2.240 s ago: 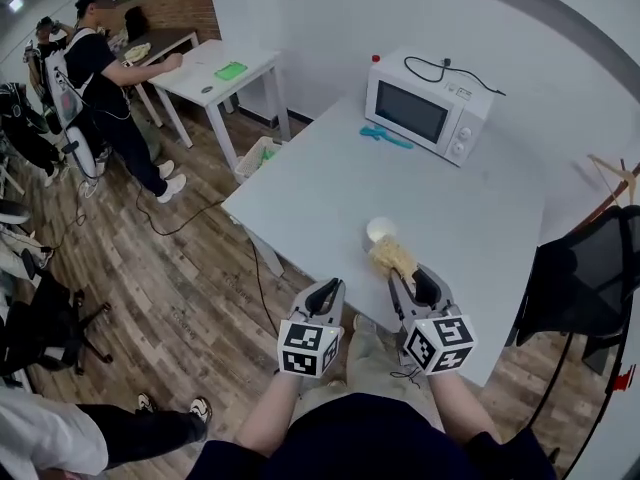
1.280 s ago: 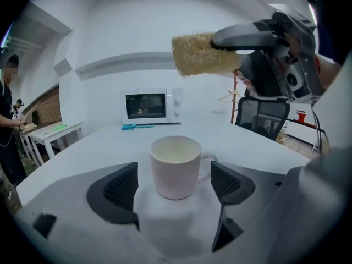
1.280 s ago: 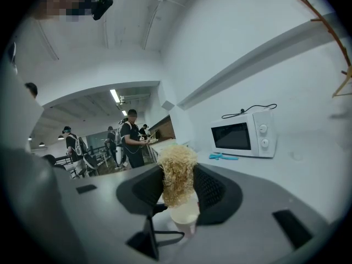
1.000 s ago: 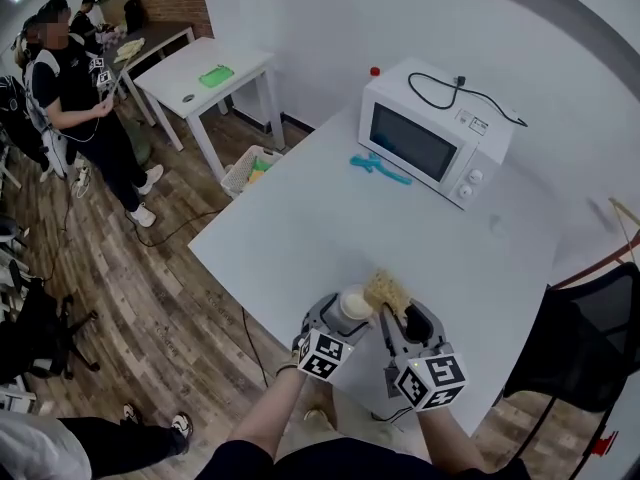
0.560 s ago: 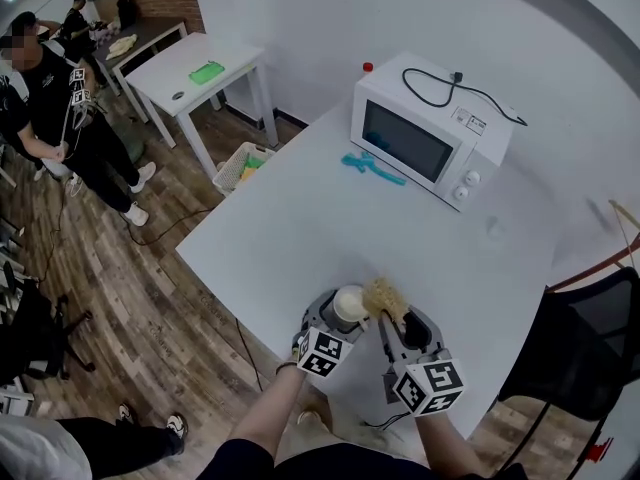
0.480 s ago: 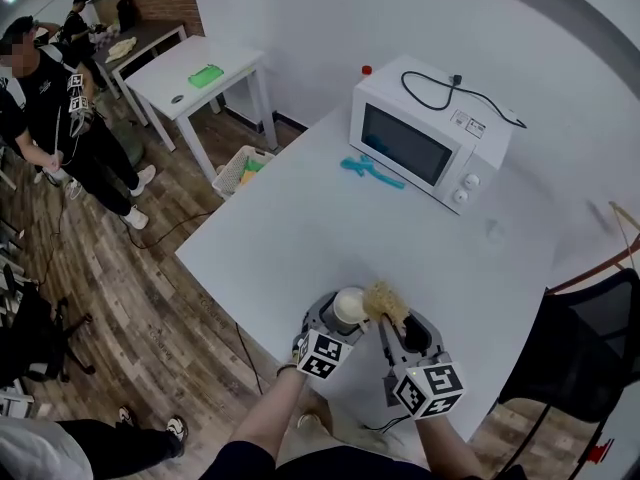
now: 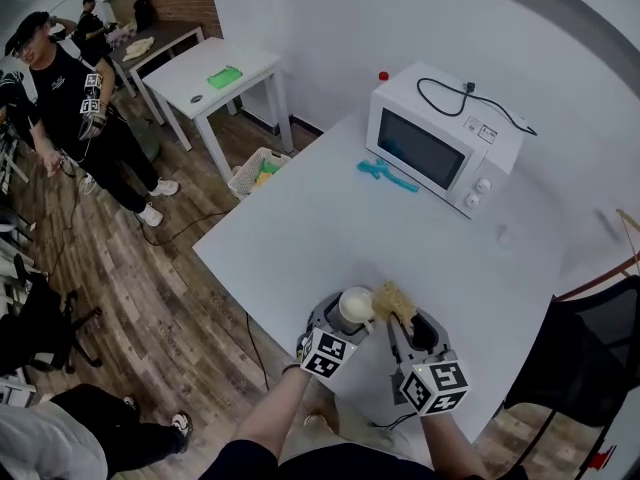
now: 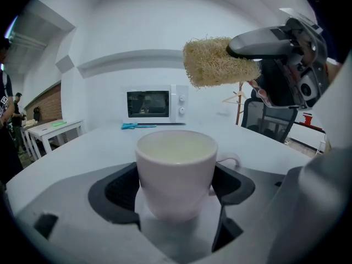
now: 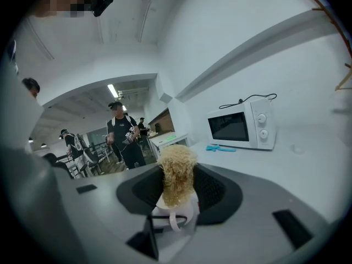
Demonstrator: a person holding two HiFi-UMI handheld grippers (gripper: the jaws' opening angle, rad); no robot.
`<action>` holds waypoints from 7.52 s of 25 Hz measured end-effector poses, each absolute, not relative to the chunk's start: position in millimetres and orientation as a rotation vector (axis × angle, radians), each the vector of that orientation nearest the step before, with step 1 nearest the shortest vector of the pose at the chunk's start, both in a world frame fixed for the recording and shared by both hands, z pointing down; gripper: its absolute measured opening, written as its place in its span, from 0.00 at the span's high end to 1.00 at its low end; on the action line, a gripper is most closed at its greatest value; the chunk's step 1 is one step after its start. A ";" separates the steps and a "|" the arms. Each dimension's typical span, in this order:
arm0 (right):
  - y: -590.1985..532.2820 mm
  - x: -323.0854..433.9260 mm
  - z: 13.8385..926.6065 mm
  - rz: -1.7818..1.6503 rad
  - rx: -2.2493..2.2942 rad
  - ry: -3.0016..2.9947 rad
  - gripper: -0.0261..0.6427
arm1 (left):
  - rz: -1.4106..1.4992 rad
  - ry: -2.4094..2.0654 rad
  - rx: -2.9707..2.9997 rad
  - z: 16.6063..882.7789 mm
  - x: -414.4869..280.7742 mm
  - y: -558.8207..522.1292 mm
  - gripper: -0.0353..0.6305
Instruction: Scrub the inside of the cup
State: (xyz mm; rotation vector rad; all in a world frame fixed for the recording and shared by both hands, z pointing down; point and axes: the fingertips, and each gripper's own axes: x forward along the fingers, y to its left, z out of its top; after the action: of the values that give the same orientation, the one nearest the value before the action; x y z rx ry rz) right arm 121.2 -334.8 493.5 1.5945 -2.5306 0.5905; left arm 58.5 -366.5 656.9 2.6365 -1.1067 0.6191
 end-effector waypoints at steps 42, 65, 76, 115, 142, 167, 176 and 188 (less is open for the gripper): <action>-139.9 -60.1 454.4 -0.357 0.376 -2.283 0.72 | 1.047 -1.213 2.898 545.7 -71.0 -167.0 0.35; -118.4 -97.1 504.7 -0.550 0.085 -2.055 0.72 | 1.139 -1.195 2.973 538.2 -68.9 -137.0 0.35; -132.8 -97.4 502.9 -0.025 0.345 -2.173 0.72 | 1.136 -1.226 2.963 540.4 -72.8 -142.5 0.35; -131.7 -81.7 518.6 -0.343 0.108 -2.062 0.72 | 1.068 -1.147 2.965 552.5 -52.1 -146.5 0.35; -157.5 -54.6 530.3 -0.741 -0.127 -1.891 0.72 | 1.016 -1.037 2.989 562.2 -23.5 -178.7 0.35; -258.7 14.8 478.6 0.019 0.583 -2.400 0.72 | 0.710 -1.039 2.771 603.4 -1.5 -269.0 0.35; -302.7 52.5 473.6 0.389 1.022 -2.601 0.72 | 0.628 -1.072 2.717 624.0 22.8 -309.0 0.35; -334.0 120.1 482.9 0.650 1.437 -2.590 0.72 | 0.560 -1.057 2.707 653.3 67.2 -353.1 0.35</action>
State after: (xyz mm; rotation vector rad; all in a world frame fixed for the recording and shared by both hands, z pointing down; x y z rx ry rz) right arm 120.1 -334.0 482.9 1.4374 -2.5901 0.6503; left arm 67.2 -353.1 653.3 2.7073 -1.0566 0.5597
